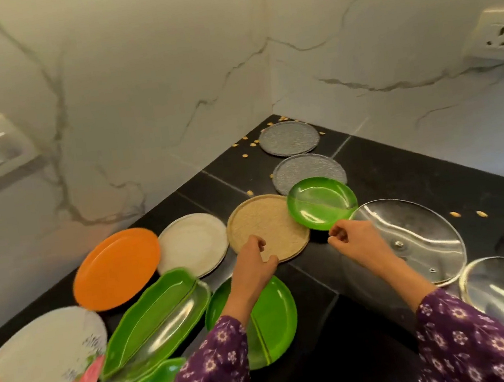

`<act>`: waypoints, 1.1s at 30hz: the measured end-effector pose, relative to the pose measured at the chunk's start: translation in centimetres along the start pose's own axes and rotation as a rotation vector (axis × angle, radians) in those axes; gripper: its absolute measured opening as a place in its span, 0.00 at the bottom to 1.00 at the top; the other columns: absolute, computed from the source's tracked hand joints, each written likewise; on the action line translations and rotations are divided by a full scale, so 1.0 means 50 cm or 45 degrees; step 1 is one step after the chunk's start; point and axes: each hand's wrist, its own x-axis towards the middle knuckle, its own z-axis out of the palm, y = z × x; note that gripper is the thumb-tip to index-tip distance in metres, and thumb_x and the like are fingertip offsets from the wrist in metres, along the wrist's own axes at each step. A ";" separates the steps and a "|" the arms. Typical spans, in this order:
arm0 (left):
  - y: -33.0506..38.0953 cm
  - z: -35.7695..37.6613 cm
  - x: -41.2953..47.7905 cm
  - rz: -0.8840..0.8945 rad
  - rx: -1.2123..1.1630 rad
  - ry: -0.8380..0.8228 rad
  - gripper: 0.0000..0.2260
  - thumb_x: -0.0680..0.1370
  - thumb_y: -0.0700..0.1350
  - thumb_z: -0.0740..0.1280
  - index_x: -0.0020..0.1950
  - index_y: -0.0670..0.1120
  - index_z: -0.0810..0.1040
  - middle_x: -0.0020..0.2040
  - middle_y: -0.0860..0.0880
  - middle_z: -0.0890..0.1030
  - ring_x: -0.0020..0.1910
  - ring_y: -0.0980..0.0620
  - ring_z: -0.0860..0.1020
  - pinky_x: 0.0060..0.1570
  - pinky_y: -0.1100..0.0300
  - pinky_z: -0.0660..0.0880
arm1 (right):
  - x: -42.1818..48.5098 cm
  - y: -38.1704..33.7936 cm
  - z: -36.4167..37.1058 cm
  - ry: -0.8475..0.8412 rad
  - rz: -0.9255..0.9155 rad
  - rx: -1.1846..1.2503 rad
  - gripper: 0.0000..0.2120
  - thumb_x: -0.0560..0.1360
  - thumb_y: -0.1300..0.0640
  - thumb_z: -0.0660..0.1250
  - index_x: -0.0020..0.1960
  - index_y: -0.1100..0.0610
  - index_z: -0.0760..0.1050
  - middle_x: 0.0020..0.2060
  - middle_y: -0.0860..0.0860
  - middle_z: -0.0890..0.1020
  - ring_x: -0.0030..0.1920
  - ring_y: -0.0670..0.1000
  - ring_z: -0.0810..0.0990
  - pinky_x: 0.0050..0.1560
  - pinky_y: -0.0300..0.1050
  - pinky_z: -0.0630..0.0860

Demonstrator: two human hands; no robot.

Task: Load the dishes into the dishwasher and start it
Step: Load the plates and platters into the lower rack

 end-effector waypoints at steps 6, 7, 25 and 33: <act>-0.014 -0.052 -0.115 -0.012 0.007 0.147 0.13 0.71 0.45 0.69 0.53 0.44 0.72 0.51 0.47 0.78 0.51 0.48 0.76 0.51 0.51 0.73 | -0.067 -0.050 0.024 -0.059 -0.185 0.018 0.03 0.70 0.60 0.71 0.44 0.59 0.80 0.35 0.52 0.82 0.37 0.51 0.80 0.44 0.48 0.77; -0.018 -0.060 -0.143 -0.025 0.010 0.173 0.13 0.71 0.45 0.69 0.53 0.44 0.71 0.51 0.47 0.78 0.51 0.48 0.76 0.51 0.52 0.72 | -0.084 -0.059 0.029 -0.070 -0.222 0.000 0.03 0.70 0.60 0.71 0.43 0.59 0.80 0.34 0.52 0.82 0.36 0.51 0.79 0.43 0.46 0.76; -0.187 -0.230 -0.644 -0.484 0.094 0.479 0.14 0.73 0.47 0.68 0.56 0.45 0.71 0.52 0.50 0.76 0.52 0.52 0.74 0.50 0.58 0.72 | -0.372 -0.303 0.215 -0.490 -0.651 -0.024 0.04 0.72 0.57 0.70 0.40 0.57 0.78 0.32 0.50 0.78 0.37 0.52 0.77 0.39 0.43 0.68; -0.251 -0.305 -0.682 -0.531 0.055 0.611 0.17 0.72 0.48 0.69 0.59 0.44 0.72 0.54 0.49 0.77 0.54 0.51 0.75 0.54 0.58 0.73 | -0.396 -0.427 0.261 -0.628 -0.728 -0.053 0.03 0.73 0.57 0.68 0.43 0.56 0.78 0.35 0.49 0.79 0.38 0.49 0.77 0.39 0.42 0.70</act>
